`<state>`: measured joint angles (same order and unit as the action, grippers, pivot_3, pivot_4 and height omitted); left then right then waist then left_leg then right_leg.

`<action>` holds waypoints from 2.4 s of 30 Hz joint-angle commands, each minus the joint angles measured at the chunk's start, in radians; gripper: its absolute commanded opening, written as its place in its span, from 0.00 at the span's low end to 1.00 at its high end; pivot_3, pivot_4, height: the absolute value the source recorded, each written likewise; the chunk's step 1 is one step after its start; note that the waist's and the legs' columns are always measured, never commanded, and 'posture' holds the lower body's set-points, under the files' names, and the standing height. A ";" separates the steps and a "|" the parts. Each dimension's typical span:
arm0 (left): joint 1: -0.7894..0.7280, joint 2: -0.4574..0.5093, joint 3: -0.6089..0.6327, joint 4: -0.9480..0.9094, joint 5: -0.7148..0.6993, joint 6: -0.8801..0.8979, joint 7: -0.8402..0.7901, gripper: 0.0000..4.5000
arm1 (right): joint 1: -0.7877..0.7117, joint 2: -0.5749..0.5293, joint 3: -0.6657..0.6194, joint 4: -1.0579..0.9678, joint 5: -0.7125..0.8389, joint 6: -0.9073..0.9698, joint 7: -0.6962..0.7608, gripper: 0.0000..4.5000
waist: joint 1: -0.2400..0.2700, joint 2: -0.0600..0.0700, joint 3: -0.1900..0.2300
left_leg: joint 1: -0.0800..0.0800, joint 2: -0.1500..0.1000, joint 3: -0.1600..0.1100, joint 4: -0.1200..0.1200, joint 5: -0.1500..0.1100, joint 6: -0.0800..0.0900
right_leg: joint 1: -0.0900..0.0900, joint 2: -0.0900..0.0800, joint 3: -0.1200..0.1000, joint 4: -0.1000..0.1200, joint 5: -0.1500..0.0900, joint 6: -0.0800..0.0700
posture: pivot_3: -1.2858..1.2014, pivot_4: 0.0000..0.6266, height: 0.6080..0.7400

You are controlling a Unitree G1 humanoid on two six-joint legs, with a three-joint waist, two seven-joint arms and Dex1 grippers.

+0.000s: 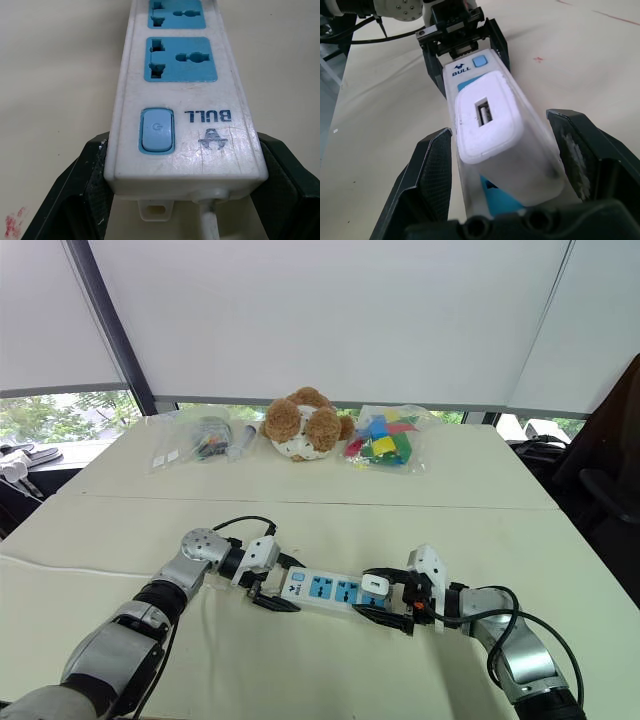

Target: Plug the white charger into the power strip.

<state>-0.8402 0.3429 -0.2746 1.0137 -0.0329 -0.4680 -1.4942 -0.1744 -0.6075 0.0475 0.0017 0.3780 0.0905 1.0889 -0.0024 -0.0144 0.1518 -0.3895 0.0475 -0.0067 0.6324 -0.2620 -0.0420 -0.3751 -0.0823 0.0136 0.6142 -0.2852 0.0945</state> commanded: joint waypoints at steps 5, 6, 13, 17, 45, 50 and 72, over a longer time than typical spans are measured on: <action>0.023 0.014 -0.022 0.045 0.070 0.015 0.050 0.68 | -0.045 0.008 -0.060 -0.036 0.040 0.016 -0.017 0.55 | 0.009 0.001 0.000 | 0.000 0.000 -0.001 -0.001 0.000 0.000 | -0.001 0.001 0.000 0.000 0.001 0.002 | 0.52 0.24 0.99; 0.023 0.014 -0.022 0.045 0.071 0.015 0.049 0.68 | -0.046 0.009 -0.057 -0.038 0.041 0.019 -0.017 0.42 | 0.010 0.001 0.000 | 0.000 0.000 -0.001 -0.001 0.000 0.000 | -0.002 0.002 0.000 0.000 0.001 0.002 | 0.52 0.24 0.99; 0.016 0.012 -0.024 0.045 0.074 0.014 0.049 0.68 | -0.057 0.016 -0.026 -0.015 0.036 0.046 -0.003 0.18 | 0.011 0.001 0.000 | 0.000 0.000 -0.002 -0.001 0.000 0.000 | -0.006 0.002 0.000 0.000 0.001 0.002 | 0.52 0.24 0.99; 0.004 0.015 -0.031 0.032 0.076 0.018 0.028 0.68 | -0.088 -0.007 0.030 0.060 -0.023 0.044 0.051 0.18 | 0.009 0.001 0.000 | 0.000 0.000 -0.002 -0.001 0.000 0.000 | -0.006 0.003 0.001 0.000 0.001 0.002 | 0.52 0.24 0.99; 0.041 0.083 -0.064 -0.091 0.075 0.150 -0.081 0.68 | -0.257 0.031 0.102 0.508 -0.106 -0.125 0.209 0.51 | -0.012 -0.009 0.001 | 0.013 0.004 -0.021 -0.006 0.000 0.000 | 0.002 0.018 0.005 0.002 0.002 0.000 | 0.52 0.24 0.99; 0.043 0.078 -0.062 -0.069 0.076 0.149 -0.063 0.68 | -0.201 0.012 -0.004 0.287 -0.032 -0.089 0.130 0.83 | -0.006 -0.004 0.002 | 0.005 0.004 -0.021 -0.006 0.000 0.000 | -0.003 0.018 0.006 0.002 0.002 0.000 | 0.52 0.24 0.99; 0.326 0.211 0.155 -0.713 -0.147 0.602 0.134 0.99 | 0.638 -0.211 -0.634 -0.517 0.189 0.317 -0.040 0.85 | -0.015 -0.003 0.017 | -0.004 0.003 -0.020 -0.006 0.000 0.000 | -0.016 0.021 0.011 0.007 0.003 0.001 | 0.52 0.24 0.99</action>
<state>-0.5278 0.5244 -0.1638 0.4066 -0.1405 0.0413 -1.3810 0.4642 -0.8118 -0.5473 -0.5109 0.5452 0.3965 1.0568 -0.0177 -0.0171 0.1693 -0.3939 0.0506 -0.0275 0.6259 -0.2620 -0.0423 -0.3918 -0.0606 0.0241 0.6212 -0.2830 0.0966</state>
